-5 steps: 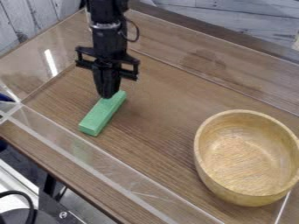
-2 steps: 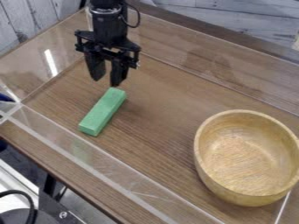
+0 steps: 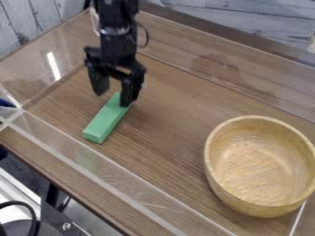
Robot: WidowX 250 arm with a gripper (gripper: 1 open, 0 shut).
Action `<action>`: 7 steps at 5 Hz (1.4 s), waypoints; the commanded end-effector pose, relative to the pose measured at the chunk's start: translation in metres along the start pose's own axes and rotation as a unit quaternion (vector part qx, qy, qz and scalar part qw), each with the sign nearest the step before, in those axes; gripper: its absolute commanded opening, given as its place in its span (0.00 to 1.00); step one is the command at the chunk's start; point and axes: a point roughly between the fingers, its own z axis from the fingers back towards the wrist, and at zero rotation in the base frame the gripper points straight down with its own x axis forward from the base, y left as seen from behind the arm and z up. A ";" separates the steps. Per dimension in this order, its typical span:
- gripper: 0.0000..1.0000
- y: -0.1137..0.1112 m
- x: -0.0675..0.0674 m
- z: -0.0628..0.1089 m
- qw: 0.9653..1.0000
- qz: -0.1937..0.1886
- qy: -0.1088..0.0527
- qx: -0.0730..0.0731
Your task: Put the green block in the brown bowl
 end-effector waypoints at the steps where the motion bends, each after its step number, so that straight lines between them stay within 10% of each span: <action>1: 1.00 0.010 0.004 -0.005 1.000 0.012 -0.015 0.013; 2: 0.00 0.015 0.005 -0.009 1.000 0.024 -0.015 0.013; 5: 0.00 0.008 0.000 0.031 0.999 0.045 -0.001 0.007; 7: 0.00 0.012 -0.001 0.099 0.998 0.049 -0.039 -0.018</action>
